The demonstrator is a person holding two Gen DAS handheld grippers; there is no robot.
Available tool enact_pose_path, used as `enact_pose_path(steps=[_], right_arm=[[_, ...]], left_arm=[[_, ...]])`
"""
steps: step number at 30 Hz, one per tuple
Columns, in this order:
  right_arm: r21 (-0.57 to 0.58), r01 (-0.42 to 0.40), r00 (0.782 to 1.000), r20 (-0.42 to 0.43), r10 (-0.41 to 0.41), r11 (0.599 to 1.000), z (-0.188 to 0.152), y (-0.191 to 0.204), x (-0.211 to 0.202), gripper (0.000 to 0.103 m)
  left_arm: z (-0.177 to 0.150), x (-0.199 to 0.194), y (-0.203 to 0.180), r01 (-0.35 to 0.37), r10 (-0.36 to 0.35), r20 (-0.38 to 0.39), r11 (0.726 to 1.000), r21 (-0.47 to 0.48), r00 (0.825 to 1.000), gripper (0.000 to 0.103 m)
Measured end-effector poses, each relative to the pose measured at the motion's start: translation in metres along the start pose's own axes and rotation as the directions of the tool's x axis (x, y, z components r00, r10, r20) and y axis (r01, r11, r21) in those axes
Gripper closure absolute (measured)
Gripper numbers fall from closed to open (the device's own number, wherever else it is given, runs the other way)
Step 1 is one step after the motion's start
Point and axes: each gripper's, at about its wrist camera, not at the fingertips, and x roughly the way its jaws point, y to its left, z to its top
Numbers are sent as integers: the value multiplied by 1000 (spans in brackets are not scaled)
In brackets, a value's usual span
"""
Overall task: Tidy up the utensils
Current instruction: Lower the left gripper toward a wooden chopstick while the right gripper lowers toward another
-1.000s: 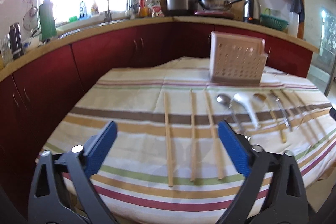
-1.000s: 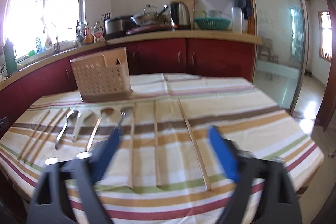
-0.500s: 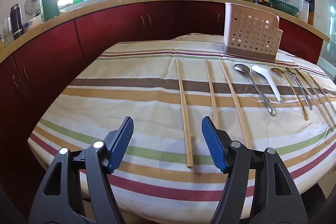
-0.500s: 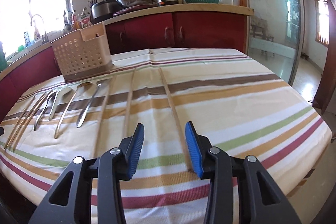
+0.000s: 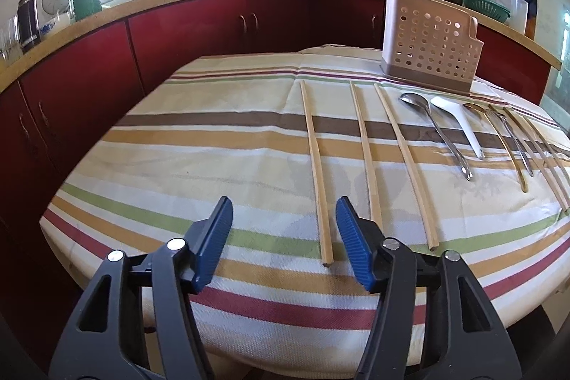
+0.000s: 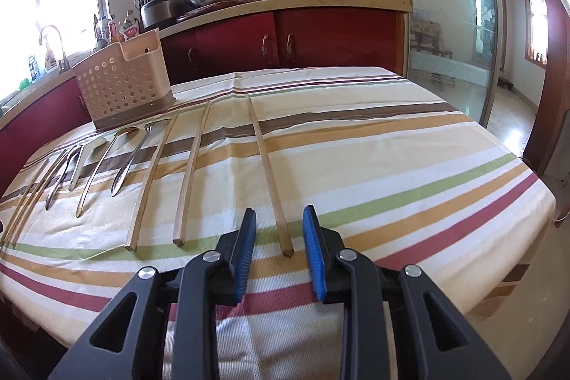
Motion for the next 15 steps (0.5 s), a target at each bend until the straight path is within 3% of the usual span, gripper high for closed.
enact_pose_path(steps=[3, 7, 15], right_arm=[[0, 5, 1000, -2, -5, 1000, -1, 0, -1, 83], [10, -3, 1000, -6, 3, 1000, -2, -1, -2, 84], [5, -11, 1000, -7, 11, 1000, -4, 1, -3, 87]], left_arm=[[-4, 1, 2, 0, 0, -13, 1000, -8, 1000, 49], [-9, 0, -1, -8, 8, -24, 1000, 16, 1000, 50], [-12, 0, -1, 44, -44, -21, 999, 8, 999, 61]])
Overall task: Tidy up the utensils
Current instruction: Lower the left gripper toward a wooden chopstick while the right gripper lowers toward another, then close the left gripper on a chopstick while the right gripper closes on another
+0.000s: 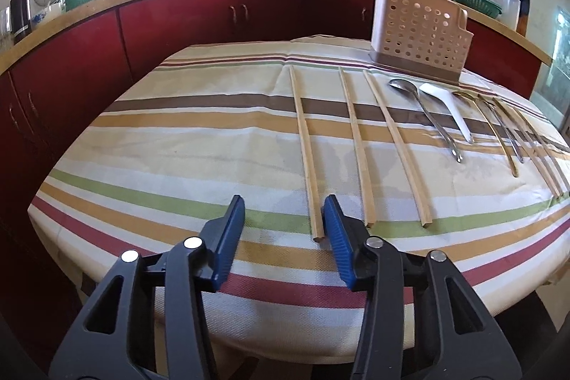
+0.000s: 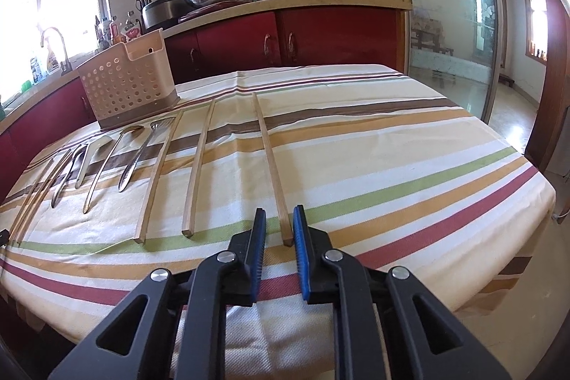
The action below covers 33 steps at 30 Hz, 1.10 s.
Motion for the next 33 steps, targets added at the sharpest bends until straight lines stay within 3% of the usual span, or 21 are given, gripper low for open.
enact_pose_path(steps=[4, 8, 17, 33], right_arm=[[5, -8, 1000, 0, 8, 1000, -1, 0, -1, 89], [3, -15, 1000, 8, 15, 1000, -1, 2, -4, 89], [5, -29, 999, 22, 29, 1000, 0, 5, -8, 90], [-5, -33, 998, 55, 33, 999, 7, 6, -19, 102]], left_arm=[[0, 0, -2, 2, -2, -6, 1000, -7, 1000, 63], [0, -3, -9, 9, -9, -7, 999, 36, 1000, 76], [-4, -6, -16, 39, -39, -10, 998, 56, 999, 95], [-6, -13, -10, 58, -58, -16, 998, 29, 998, 97]])
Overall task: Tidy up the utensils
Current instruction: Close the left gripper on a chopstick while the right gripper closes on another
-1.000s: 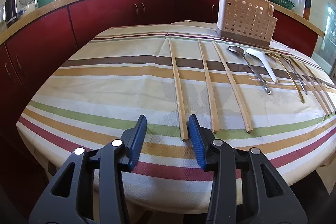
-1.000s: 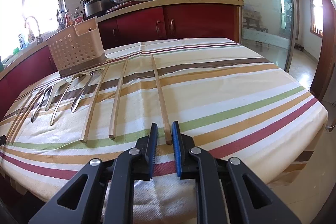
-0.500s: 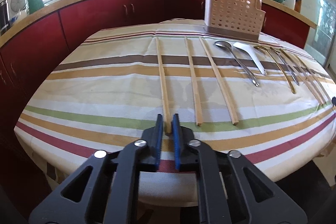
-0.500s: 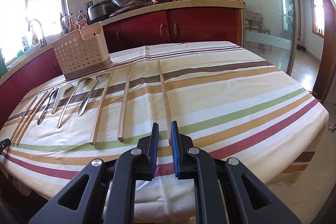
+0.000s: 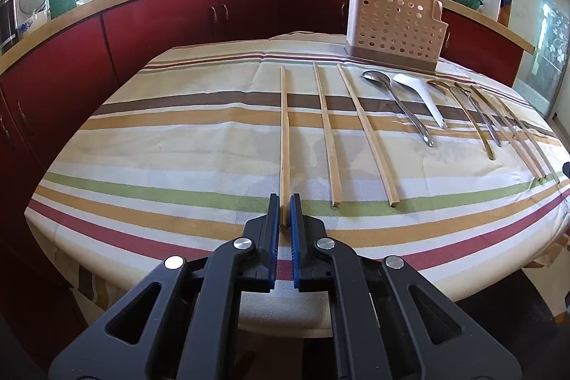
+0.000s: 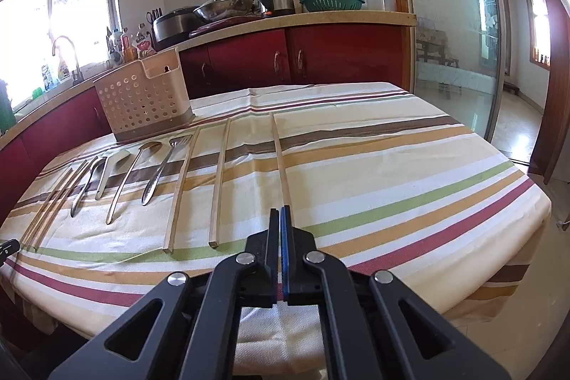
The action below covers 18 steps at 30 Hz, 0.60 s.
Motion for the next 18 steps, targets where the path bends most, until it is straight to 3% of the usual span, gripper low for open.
enact_pose_path(steps=[7, 18], right_arm=[[-8, 2, 999, 41, -2, 1000, 8, 3, -9, 102], [-37, -12, 984, 179, 19, 999, 55, 16, -46, 102]], left_arm=[[8, -11, 3, -7, 7, 30, 1000, -1, 1000, 97], [45, -49, 7, 0, 1, 122, 1000, -4, 993, 97]])
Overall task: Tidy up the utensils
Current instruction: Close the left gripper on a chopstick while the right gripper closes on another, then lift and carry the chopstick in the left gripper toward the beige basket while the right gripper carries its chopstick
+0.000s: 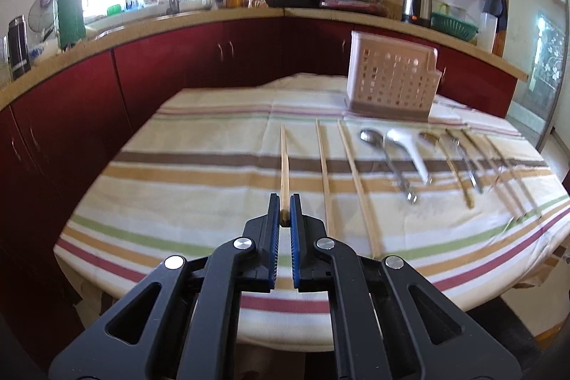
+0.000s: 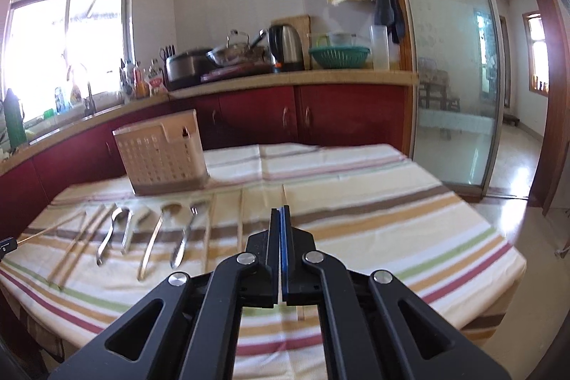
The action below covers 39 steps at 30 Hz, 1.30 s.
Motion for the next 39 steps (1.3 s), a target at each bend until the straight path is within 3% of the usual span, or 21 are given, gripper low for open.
enact_pose_path(steps=[6, 12, 16, 27, 29, 30, 33, 39], right_arm=[[-2, -11, 999, 44, 11, 1000, 20, 3, -2, 102], [36, -47, 999, -7, 47, 998, 10, -6, 8, 101], [39, -20, 996, -89, 24, 999, -22, -13, 21, 80], [47, 32, 962, -272, -18, 998, -72, -20, 55, 81], [13, 46, 964, -264, -41, 999, -73, -17, 55, 85], [-9, 48, 962, -267, -48, 999, -74, -14, 56, 96], [-6, 29, 963, -266, -30, 1000, -72, -13, 53, 96], [-33, 14, 986, -166, -20, 999, -43, -3, 28, 96]], left_arm=[[27, -16, -2, 16, -16, 54, 1000, 1, 998, 97], [34, -18, -4, 11, -11, 71, 1000, 10, 997, 97], [24, -13, -3, 7, -6, 52, 1000, -1, 999, 97], [15, -14, 1, 23, -22, 55, 1000, -18, 998, 97], [16, -14, 2, 22, -21, 54, 1000, -17, 998, 97], [15, -14, 2, 21, -20, 54, 1000, -19, 998, 97], [16, -14, 3, 22, -20, 51, 999, -26, 999, 97], [21, -19, 3, 19, -18, 66, 1000, -22, 998, 97]])
